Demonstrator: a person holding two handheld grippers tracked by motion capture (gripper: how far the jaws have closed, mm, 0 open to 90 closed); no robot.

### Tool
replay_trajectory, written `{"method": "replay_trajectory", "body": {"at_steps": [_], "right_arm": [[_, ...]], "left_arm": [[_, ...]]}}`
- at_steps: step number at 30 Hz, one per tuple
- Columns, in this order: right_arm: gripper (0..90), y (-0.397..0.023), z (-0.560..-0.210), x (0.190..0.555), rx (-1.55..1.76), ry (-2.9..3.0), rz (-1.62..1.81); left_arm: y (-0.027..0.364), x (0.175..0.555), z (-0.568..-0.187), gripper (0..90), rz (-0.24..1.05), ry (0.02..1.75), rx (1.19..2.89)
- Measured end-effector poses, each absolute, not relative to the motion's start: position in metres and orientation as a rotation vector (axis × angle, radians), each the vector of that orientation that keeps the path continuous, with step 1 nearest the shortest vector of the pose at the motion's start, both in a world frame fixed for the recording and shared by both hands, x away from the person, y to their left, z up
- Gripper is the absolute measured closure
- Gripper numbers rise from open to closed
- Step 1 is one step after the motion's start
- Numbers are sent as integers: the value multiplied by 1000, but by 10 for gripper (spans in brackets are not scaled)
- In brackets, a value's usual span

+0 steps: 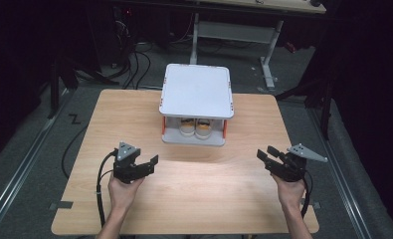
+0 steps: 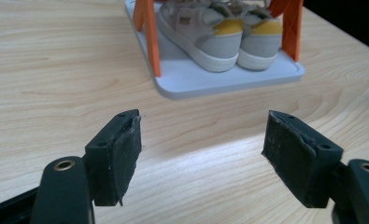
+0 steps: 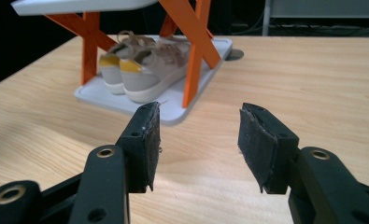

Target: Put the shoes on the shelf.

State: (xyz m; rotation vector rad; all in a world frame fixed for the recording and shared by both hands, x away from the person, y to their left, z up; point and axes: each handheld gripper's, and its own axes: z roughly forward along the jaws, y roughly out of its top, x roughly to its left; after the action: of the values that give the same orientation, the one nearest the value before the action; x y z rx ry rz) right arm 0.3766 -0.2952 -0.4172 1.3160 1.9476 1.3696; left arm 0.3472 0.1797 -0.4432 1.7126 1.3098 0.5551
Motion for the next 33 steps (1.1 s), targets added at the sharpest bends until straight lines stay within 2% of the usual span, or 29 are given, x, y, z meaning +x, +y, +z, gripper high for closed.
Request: {"method": "replay_trajectory", "body": {"at_steps": [16,33], "right_arm": [[488,-303,-445,384,1391,1953,1271],[488,-299,-469,401,1434,1995,1136]], "left_arm": [[196,353,-466,266,522,1403,1738],[196,369,-483,260,562,1464,1791]]}}
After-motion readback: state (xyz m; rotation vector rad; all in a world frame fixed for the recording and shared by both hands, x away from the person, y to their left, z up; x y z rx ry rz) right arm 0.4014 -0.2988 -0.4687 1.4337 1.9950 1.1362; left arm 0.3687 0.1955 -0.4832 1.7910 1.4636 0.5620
